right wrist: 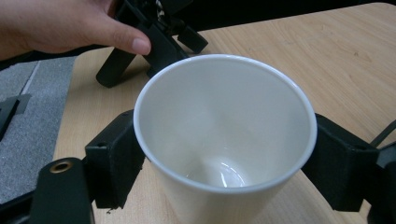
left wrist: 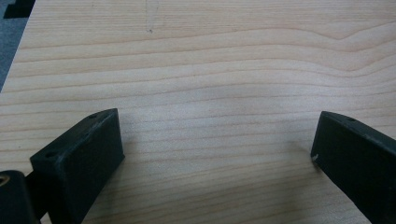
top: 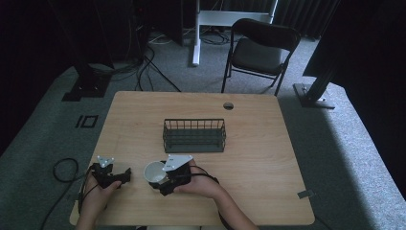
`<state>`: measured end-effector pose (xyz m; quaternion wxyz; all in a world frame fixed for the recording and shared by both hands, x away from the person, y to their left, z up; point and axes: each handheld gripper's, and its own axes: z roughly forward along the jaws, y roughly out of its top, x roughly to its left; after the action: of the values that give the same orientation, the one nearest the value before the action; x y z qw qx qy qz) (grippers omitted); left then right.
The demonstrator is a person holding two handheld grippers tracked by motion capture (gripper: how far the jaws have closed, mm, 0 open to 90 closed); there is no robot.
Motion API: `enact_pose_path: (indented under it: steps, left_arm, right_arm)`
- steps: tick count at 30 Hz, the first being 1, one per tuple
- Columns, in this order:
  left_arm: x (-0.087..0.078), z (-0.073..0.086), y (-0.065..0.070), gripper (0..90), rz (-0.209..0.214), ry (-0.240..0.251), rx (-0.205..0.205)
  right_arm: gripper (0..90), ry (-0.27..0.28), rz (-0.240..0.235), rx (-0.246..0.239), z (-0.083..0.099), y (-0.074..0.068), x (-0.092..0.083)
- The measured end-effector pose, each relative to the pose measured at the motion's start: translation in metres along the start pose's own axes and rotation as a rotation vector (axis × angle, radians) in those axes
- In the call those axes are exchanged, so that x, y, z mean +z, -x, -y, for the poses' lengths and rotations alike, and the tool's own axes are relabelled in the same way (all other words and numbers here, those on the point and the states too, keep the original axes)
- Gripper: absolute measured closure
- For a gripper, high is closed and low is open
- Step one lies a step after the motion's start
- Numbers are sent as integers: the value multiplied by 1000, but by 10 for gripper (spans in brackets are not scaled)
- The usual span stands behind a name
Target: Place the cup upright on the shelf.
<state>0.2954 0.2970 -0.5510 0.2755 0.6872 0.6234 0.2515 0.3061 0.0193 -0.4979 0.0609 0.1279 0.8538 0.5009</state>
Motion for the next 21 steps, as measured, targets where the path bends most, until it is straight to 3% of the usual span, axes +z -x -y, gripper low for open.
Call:
enact_pose_path:
  steps: [6, 21]
  left_arm:
    - [0, 0, 0, 25, 0, -1, 1]
    - [0, 0, 0, 25, 1, 0, 1]
  right_arm:
    - [197, 6, 6, -16, -6, 2, -7]
    - [199, 47, 34, 14, -18, 11, -28]
